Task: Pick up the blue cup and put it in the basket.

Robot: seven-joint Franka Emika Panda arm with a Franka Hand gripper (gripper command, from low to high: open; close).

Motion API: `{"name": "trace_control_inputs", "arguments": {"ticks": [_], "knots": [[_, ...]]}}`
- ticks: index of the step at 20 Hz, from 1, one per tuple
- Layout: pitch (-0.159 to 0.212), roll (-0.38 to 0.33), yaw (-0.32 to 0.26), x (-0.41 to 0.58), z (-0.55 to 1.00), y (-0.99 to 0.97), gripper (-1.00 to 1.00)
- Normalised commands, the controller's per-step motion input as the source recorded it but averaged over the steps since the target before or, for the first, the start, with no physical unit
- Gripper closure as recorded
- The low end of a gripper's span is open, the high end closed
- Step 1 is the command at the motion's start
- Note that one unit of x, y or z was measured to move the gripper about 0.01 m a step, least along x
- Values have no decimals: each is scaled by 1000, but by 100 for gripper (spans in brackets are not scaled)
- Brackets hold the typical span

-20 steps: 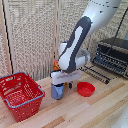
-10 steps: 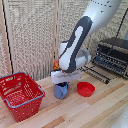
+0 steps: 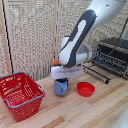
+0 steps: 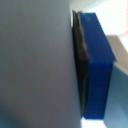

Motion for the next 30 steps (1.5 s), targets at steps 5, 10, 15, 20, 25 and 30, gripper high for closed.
{"name": "trace_control_inputs", "arguments": {"ticks": [5, 10, 15, 20, 25, 30], "knots": [[74, 0, -46, 863, 901, 430, 100], [74, -6, -27, 918, 947, 469, 100], [110, -14, 0, 907, 983, 484, 100], [91, 0, 0, 327, 817, 815, 100], [81, 0, 0, -6, 573, 871, 100], [94, -39, 0, -131, 57, 927, 100]]}}
